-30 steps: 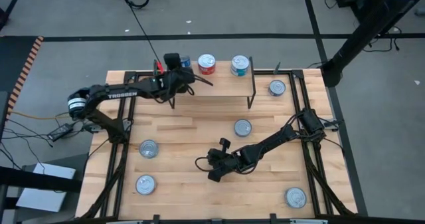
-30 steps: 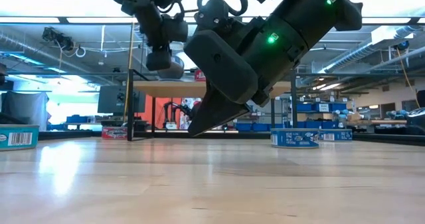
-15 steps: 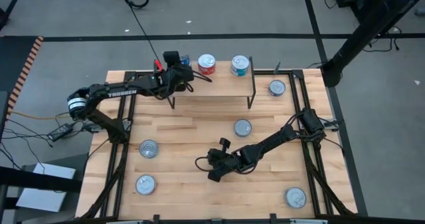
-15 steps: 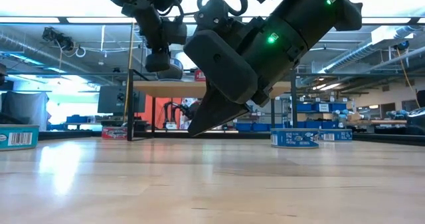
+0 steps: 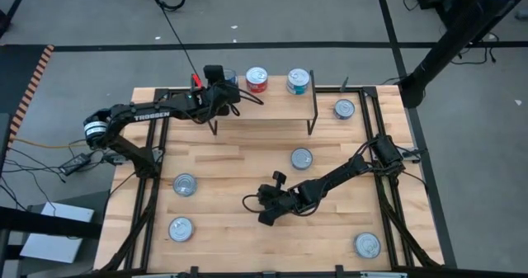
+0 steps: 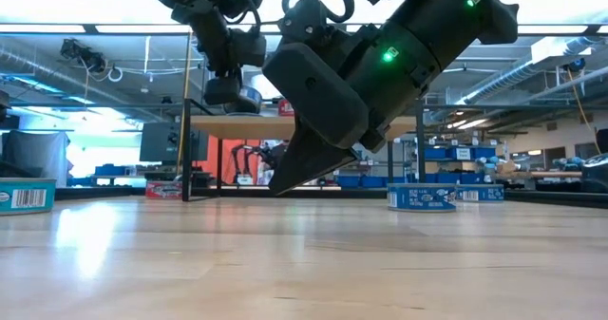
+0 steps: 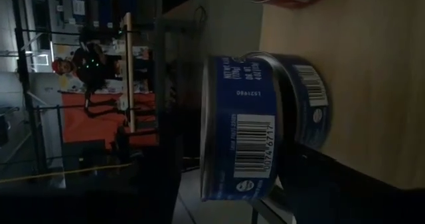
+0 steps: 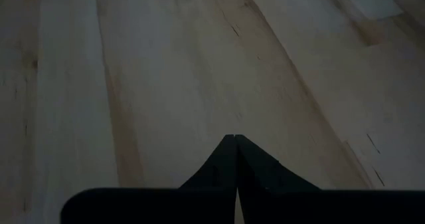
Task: Stack canned seafood by type on shelf
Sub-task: Stack the blue tuna can on top of the blue tuna can on the shelf
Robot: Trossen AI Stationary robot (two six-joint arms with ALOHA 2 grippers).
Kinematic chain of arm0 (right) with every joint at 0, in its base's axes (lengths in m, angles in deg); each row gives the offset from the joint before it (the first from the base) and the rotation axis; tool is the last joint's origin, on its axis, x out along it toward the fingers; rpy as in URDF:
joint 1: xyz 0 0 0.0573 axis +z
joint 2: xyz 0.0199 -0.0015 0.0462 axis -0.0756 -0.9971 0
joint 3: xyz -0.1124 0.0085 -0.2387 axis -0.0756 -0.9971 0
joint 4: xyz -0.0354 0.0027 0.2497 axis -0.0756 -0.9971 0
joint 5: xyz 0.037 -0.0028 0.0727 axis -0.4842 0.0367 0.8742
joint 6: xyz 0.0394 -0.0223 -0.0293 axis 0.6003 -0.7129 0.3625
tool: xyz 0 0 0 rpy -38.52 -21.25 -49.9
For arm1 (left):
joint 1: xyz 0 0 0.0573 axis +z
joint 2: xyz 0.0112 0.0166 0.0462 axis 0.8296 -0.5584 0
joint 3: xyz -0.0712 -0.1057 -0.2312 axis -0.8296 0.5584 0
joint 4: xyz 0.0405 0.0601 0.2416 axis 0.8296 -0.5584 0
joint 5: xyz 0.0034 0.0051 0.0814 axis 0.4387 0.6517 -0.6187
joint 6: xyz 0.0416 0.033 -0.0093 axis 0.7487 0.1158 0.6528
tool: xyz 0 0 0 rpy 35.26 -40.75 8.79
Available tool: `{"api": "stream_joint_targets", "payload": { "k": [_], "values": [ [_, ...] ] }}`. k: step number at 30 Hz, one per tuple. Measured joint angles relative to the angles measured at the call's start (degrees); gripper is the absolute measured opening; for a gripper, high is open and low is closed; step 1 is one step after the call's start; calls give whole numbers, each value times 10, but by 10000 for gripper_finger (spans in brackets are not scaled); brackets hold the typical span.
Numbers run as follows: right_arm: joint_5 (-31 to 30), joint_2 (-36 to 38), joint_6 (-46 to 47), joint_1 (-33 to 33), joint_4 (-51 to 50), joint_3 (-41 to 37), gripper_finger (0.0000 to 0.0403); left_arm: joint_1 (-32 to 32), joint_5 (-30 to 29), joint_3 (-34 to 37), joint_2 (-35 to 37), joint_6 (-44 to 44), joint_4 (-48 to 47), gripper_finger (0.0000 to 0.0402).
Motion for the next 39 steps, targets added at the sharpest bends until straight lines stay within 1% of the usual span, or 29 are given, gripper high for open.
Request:
{"api": "stream_joint_targets", "payload": {
  "k": [7,14,22,31,39],
  "values": [
    [0,0,0,0,0,0,11,0,33,0,0,-17,-14,238],
    [0,0,0,0,0,0,11,1,36,0,0,-17,-14,238],
    [0,0,1,0,1,0,11,21,36,0,0,-24,-15,238],
    [0,0,0,0,1,0,11,21,36,0,0,-32,-22,239],
    [5,0,1,0,1,0,11,21,55,-1,0,-37,-28,239]
  ]
}}
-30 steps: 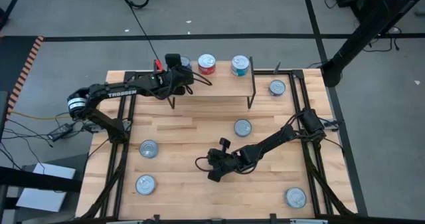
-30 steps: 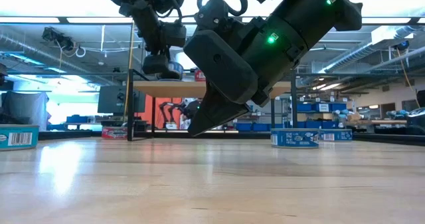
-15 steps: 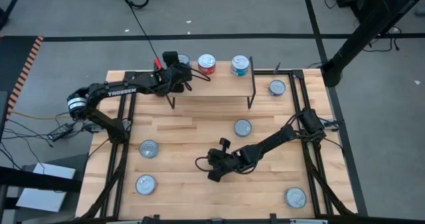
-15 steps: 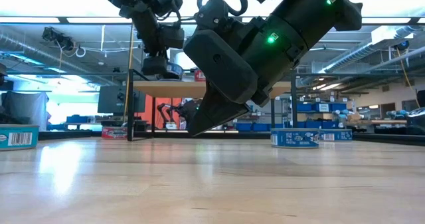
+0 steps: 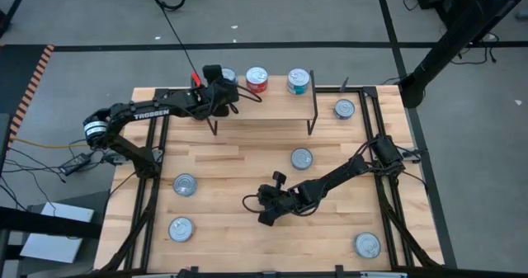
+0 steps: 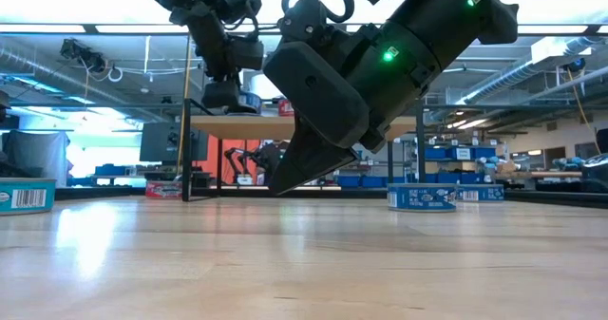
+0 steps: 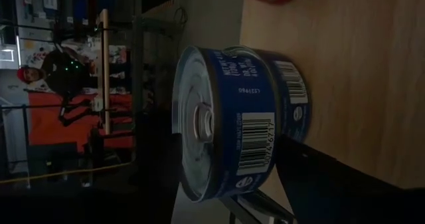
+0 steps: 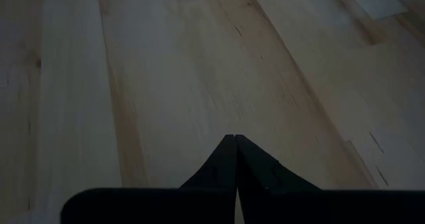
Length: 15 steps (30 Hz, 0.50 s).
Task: Stack canned seafood by type on shelf
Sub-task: Stack the blue tuna can on top of the blue tuna can on the shelf
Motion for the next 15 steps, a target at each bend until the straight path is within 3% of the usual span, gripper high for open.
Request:
{"api": "stream_joint_targets", "payload": {
  "k": [15],
  "values": [
    [1,0,0,0,0,0,11,0,9,-44,0,-11,-2,239]
  ]
}}
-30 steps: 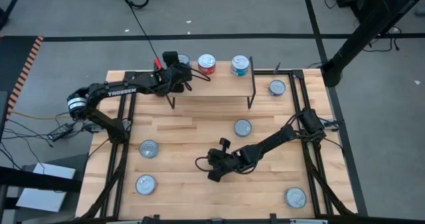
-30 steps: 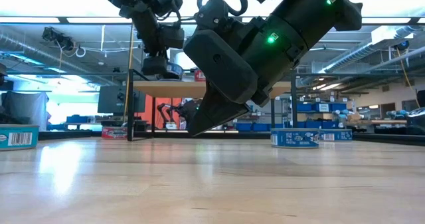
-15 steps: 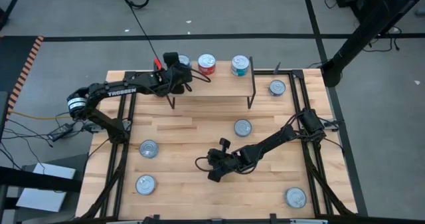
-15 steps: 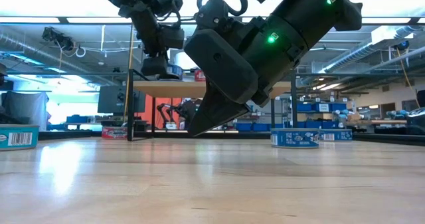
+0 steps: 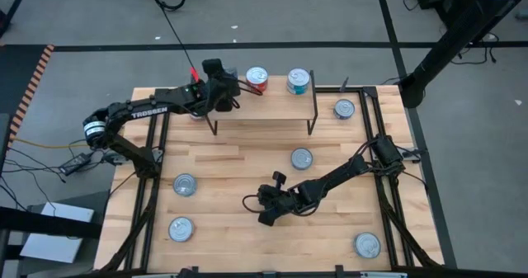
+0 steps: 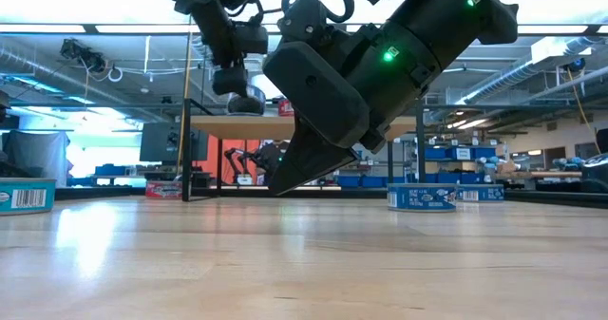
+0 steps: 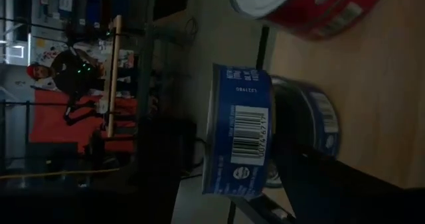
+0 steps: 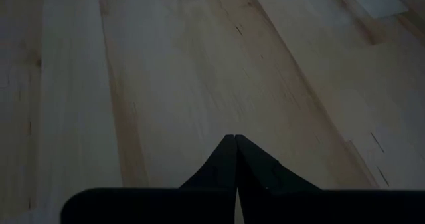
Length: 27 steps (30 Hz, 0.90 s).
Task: Stack canned seafood by type on shelf
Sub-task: Stack the blue tuna can on top of the blue tuna can on the shelf, then put the yellow blue tuna can on the shelf aligned with the other yellow blue tuna cans
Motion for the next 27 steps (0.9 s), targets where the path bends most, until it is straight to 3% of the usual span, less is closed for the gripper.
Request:
{"api": "stream_joint_targets", "payload": {
  "k": [5,27],
  "values": [
    [0,0,0,0,0,0,11,0,35,-1,0,-20,-41,239],
    [0,0,-1,0,0,0,11,-2,18,0,3,-11,-6,237]
  ]
}}
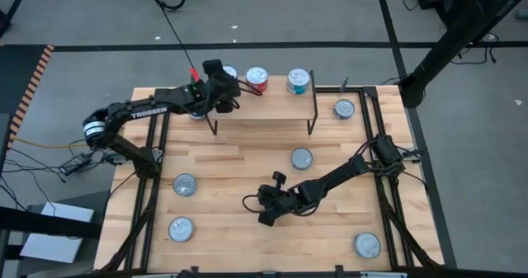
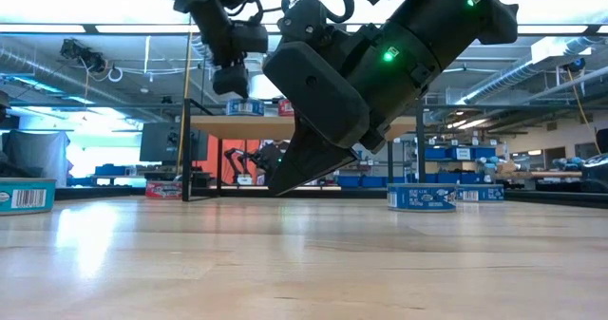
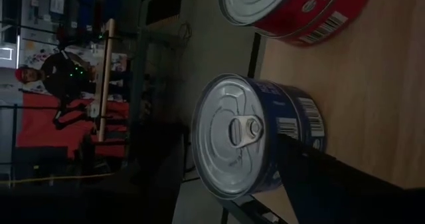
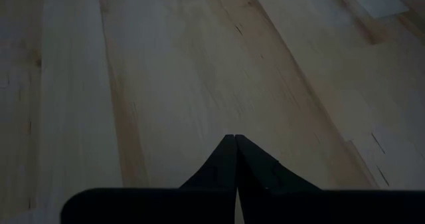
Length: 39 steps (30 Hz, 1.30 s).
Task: Stack canned seafood by type on shelf
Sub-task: Put the yellow blue tuna can on the shelf aligned with the other yellow blue tuna cans
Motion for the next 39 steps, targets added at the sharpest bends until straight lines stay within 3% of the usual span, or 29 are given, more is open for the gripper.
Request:
{"api": "stream_joint_targets", "payload": {
  "k": [5,10,16,21,29,39],
  "values": [
    [0,0,0,0,0,0,11,-7,6,0,22,-7,27,196],
    [-1,0,-1,0,0,0,11,-14,19,0,46,-45,46,112],
    [-5,0,-5,1,0,0,11,-37,107,0,69,-100,45,10],
    [-8,0,-26,8,-10,0,11,-56,200,16,76,-154,100,8],
    [-27,3,-45,25,-30,0,11,-109,205,138,75,-150,287,3],
    [-79,61,-42,70,-102,0,11,-183,206,319,85,-146,505,3]
  ]
}}
